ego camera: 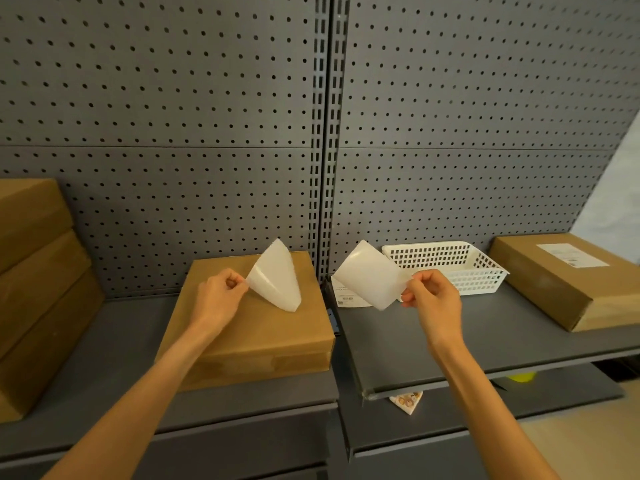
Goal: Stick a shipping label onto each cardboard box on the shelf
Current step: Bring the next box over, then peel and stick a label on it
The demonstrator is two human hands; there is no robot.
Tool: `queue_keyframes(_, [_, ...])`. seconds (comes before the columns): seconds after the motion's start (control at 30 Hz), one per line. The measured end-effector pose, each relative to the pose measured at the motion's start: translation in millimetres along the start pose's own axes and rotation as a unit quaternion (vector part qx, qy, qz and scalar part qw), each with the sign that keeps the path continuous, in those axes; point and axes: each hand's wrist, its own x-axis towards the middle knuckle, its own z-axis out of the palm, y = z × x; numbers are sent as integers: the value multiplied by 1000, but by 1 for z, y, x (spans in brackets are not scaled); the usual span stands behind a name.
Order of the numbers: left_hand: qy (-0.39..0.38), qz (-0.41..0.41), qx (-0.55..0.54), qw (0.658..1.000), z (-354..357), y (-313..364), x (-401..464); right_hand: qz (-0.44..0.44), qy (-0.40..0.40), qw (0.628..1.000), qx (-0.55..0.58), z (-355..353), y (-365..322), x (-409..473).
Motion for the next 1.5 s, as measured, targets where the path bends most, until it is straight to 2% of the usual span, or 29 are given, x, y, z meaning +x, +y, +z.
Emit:
queue_keyframes(0.27, [-18, 33, -6, 999, 3, 9, -2, -7, -20, 999, -24, -6, 10, 4])
queue_keyframes(0.47, [-46, 99, -34, 993, 26, 59, 2, -12, -51, 997, -64, -21, 16, 5])
queue_keyframes(0.7, [-106, 170, -74, 977, 84, 136, 14, 3, -62, 993, -98, -51, 29, 11])
queue_keyframes(1.0, [-149, 227, -76, 959, 164, 204, 25, 18, -20, 992, -122, -90, 37, 26])
queue_keyframes(1.37, [-201, 221, -35, 954, 217, 190, 39, 39, 12, 989, -139, -120, 44, 38])
queue_keyframes(1.5, [-193, 208, -8, 959, 223, 183, 41, 48, 21, 988, -145, -125, 45, 42])
